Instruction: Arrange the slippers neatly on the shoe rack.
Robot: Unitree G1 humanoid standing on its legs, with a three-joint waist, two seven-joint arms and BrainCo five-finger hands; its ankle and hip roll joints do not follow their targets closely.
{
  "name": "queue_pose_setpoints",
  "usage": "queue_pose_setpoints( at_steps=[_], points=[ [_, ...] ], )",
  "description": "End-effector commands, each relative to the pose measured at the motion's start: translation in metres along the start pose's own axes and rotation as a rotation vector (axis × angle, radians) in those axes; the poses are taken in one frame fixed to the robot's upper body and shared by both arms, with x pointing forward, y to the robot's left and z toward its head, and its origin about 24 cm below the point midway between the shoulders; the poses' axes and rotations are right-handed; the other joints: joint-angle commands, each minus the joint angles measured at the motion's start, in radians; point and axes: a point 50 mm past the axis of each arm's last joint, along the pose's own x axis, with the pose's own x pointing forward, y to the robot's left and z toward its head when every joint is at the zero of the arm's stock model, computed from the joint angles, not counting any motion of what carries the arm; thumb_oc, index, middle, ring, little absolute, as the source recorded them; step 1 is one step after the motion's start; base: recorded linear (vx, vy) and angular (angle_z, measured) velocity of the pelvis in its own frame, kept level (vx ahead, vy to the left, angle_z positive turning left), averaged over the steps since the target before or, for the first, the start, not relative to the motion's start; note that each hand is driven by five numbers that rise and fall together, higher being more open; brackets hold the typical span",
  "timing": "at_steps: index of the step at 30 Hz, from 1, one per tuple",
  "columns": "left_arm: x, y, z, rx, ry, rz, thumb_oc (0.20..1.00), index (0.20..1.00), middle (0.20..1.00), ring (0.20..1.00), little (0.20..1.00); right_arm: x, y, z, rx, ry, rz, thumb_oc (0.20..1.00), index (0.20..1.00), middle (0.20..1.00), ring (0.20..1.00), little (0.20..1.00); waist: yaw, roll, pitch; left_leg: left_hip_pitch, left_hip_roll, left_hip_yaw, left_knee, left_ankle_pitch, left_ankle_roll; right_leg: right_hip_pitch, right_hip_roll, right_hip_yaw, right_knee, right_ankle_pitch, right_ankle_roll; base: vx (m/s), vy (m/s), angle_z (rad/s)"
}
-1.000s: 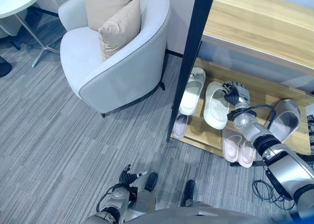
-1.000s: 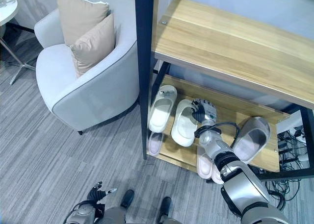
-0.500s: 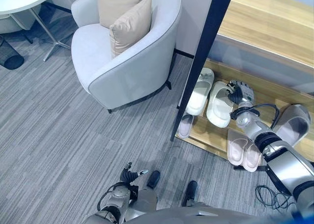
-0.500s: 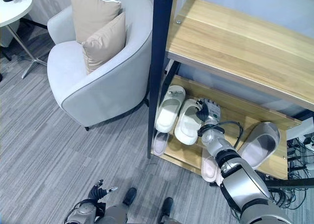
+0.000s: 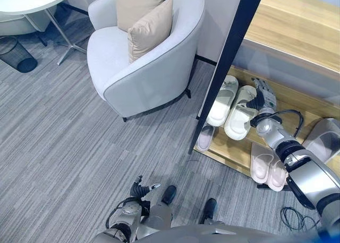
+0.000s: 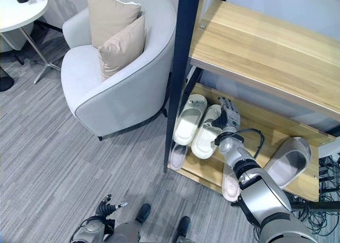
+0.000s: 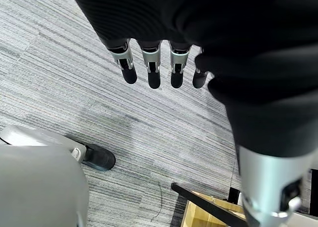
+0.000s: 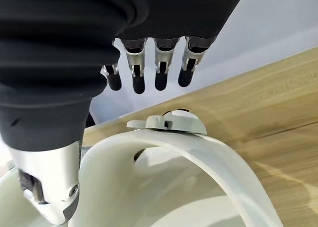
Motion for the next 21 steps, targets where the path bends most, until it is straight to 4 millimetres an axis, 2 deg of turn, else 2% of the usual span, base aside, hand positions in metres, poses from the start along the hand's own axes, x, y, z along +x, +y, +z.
queue_pose_setpoints(
  at_steps=[1, 4, 7, 8, 9, 13, 16, 21],
  points=[
    [-0.013, -0.005, -0.038, 0.087, 0.126, -0.009, 1.0, 1.0, 1.0, 1.0, 1.0, 0.014, -0.029, 0.019, 0.133, -0.083, -0.155, 1.0, 1.0, 1.0, 1.0, 1.0, 0.013, -0.013, 0.008, 0.002, 0.001, 0.019, -0.068, -0.005, -0.038, 0.121, -0.027, -0.036, 0.006, -0.082, 0.085, 0.0, 0.0, 0.0],
    [-0.015, -0.009, -0.041, 0.088, 0.136, -0.008, 1.0, 1.0, 1.0, 1.0, 1.0, 0.005, -0.037, 0.026, 0.218, -0.153, -0.235, 1.0, 1.0, 1.0, 1.0, 1.0, 0.001, -0.006, 0.004, 0.011, 0.004, 0.026, -0.068, -0.009, -0.037, 0.126, -0.027, -0.03, 0.006, -0.083, 0.084, 0.0, 0.0, 0.0],
    [-0.015, -0.011, -0.042, 0.093, 0.144, -0.007, 1.0, 1.0, 1.0, 1.0, 1.0, -0.003, -0.041, 0.024, 0.269, -0.165, -0.293, 1.0, 1.0, 1.0, 1.0, 1.0, -0.006, 0.0, 0.0, 0.017, 0.006, 0.03, -0.068, -0.012, -0.035, 0.13, -0.027, -0.026, 0.006, -0.086, 0.083, 0.01, -0.004, -0.02],
    [-0.013, -0.009, -0.038, 0.071, 0.147, 0.003, 1.0, 1.0, 1.0, 1.0, 1.0, -0.011, -0.049, 0.025, 0.291, -0.212, -0.315, 1.0, 1.0, 1.0, 1.0, 1.0, -0.025, 0.006, -0.008, 0.026, 0.008, 0.036, -0.068, -0.017, -0.033, 0.133, -0.026, -0.018, 0.006, -0.088, 0.082, 0.03, -0.02, -0.04],
    [-0.012, -0.014, -0.034, 0.07, 0.131, -0.004, 1.0, 1.0, 1.0, 1.0, 1.0, -0.012, -0.053, 0.018, 0.289, -0.194, -0.324, 1.0, 1.0, 1.0, 1.0, 1.0, -0.032, 0.007, -0.012, 0.028, 0.009, 0.038, -0.068, -0.02, -0.032, 0.133, -0.025, -0.017, 0.006, -0.089, 0.082, 0.03, -0.022, -0.04],
    [-0.02, -0.014, -0.049, 0.088, 0.153, -0.019, 1.0, 1.0, 1.0, 1.0, 1.0, -0.013, -0.067, -0.017, 0.256, -0.057, -0.412, 1.0, 1.0, 1.0, 1.0, 1.0, -0.029, 0.014, -0.013, 0.024, 0.006, 0.031, -0.068, -0.019, -0.03, 0.133, -0.025, -0.02, 0.006, -0.092, 0.081, 0.0, -0.03, -0.04],
    [-0.02, -0.01, -0.051, 0.09, 0.155, -0.02, 1.0, 1.0, 1.0, 1.0, 1.0, -0.013, -0.079, -0.036, 0.241, 0.025, -0.462, 1.0, 1.0, 1.0, 1.0, 1.0, -0.037, 0.024, -0.008, 0.024, 0.009, 0.041, -0.068, -0.02, -0.03, 0.128, -0.024, -0.011, 0.006, -0.09, 0.081, -0.01, -0.02, -0.02],
    [-0.02, -0.01, -0.051, 0.081, 0.153, -0.036, 1.0, 1.0, 1.0, 1.0, 1.0, -0.014, -0.087, -0.063, 0.26, 0.172, -0.484, 1.0, 1.0, 1.0, 1.0, 1.0, -0.053, 0.039, -0.003, 0.029, 0.015, 0.06, -0.068, -0.021, -0.029, 0.123, -0.02, 0.008, 0.006, -0.089, 0.079, -0.01, -0.031, -0.08]
  ],
)
